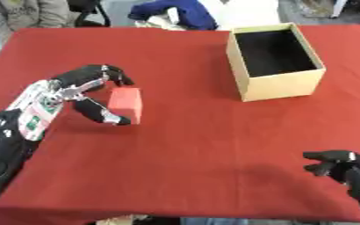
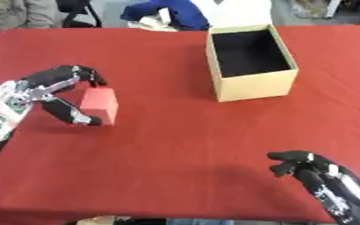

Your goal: Pick up objects on the table and place them in the box.

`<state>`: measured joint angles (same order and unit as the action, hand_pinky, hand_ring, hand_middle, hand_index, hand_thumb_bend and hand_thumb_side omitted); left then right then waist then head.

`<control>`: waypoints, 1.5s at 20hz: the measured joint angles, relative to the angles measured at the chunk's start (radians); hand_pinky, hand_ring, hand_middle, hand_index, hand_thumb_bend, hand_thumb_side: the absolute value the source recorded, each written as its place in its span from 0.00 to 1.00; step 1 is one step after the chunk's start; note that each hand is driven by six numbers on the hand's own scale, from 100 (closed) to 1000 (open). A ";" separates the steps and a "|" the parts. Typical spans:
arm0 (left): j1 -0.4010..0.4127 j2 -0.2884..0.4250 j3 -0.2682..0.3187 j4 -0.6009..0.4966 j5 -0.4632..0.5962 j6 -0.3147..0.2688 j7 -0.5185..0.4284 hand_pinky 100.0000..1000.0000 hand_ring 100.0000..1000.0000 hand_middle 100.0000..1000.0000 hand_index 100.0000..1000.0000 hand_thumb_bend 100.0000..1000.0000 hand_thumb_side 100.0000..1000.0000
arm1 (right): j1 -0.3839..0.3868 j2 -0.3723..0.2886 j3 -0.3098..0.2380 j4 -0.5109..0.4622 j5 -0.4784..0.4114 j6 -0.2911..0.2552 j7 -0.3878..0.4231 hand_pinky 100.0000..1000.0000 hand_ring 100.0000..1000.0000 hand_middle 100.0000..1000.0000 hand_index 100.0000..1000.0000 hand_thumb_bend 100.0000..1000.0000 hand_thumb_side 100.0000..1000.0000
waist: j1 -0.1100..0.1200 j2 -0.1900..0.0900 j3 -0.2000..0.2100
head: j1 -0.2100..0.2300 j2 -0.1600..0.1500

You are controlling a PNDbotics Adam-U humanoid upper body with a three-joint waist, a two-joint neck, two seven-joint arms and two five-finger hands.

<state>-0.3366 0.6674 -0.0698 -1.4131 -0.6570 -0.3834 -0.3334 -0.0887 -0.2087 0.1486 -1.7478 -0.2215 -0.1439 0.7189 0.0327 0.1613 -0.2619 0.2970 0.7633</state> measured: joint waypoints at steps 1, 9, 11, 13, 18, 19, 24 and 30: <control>0.000 0.000 0.000 0.002 -0.003 -0.001 0.000 0.92 0.66 0.64 0.80 0.62 0.54 | 0.000 0.000 0.000 0.000 0.000 0.000 0.000 0.83 0.90 0.54 0.81 0.00 0.57 | 0.001 0.000 0.000 | 0.000 0.000; -0.009 0.000 -0.006 0.024 -0.018 -0.007 0.008 0.90 0.62 0.55 0.78 0.56 0.50 | 0.000 0.000 0.000 0.003 0.000 0.002 0.001 0.83 0.90 0.54 0.81 0.00 0.57 | 0.003 0.000 -0.002 | 0.000 0.000; -0.011 0.000 -0.007 0.028 -0.020 -0.007 0.015 0.89 0.60 0.52 0.77 0.54 0.47 | 0.000 0.000 0.000 0.005 0.000 0.002 0.002 0.83 0.90 0.54 0.81 0.00 0.57 | 0.003 0.000 -0.002 | 0.000 0.000; -0.016 0.000 -0.007 0.033 -0.020 -0.005 0.022 0.89 0.58 0.49 0.75 0.49 0.45 | 0.000 0.000 0.000 0.005 0.000 0.002 0.002 0.83 0.90 0.54 0.81 0.00 0.57 | 0.003 0.000 -0.003 | 0.000 0.000; -0.017 0.000 -0.010 0.033 -0.017 0.005 0.047 0.88 0.56 0.43 0.72 0.42 0.35 | 0.000 0.000 0.000 0.005 0.000 0.002 0.002 0.83 0.90 0.54 0.81 0.00 0.57 | 0.004 0.000 -0.003 | 0.000 0.000; -0.017 0.000 -0.010 0.033 -0.015 0.008 0.052 0.88 0.55 0.42 0.72 0.40 0.33 | 0.000 0.000 0.000 0.005 0.000 0.002 0.002 0.83 0.90 0.54 0.81 0.00 0.57 | 0.004 0.000 -0.002 | 0.000 0.000; -0.024 0.002 -0.010 0.022 -0.001 0.017 0.068 0.87 0.54 0.39 0.71 0.39 0.27 | 0.000 0.000 0.000 0.005 0.000 0.002 0.002 0.83 0.90 0.54 0.81 0.00 0.57 | 0.007 0.000 0.002 | 0.000 0.000; -0.045 0.028 -0.013 -0.020 0.046 0.015 0.073 0.85 0.53 0.36 0.70 0.38 0.23 | -0.001 0.000 0.000 0.005 0.000 0.003 0.002 0.83 0.90 0.54 0.81 0.00 0.57 | 0.011 0.000 0.002 | -0.001 0.000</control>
<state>-0.3820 0.6953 -0.0825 -1.4335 -0.6112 -0.3684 -0.2602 -0.0894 -0.2087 0.1487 -1.7424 -0.2212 -0.1407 0.7214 0.0438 0.1613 -0.2601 0.2958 0.7636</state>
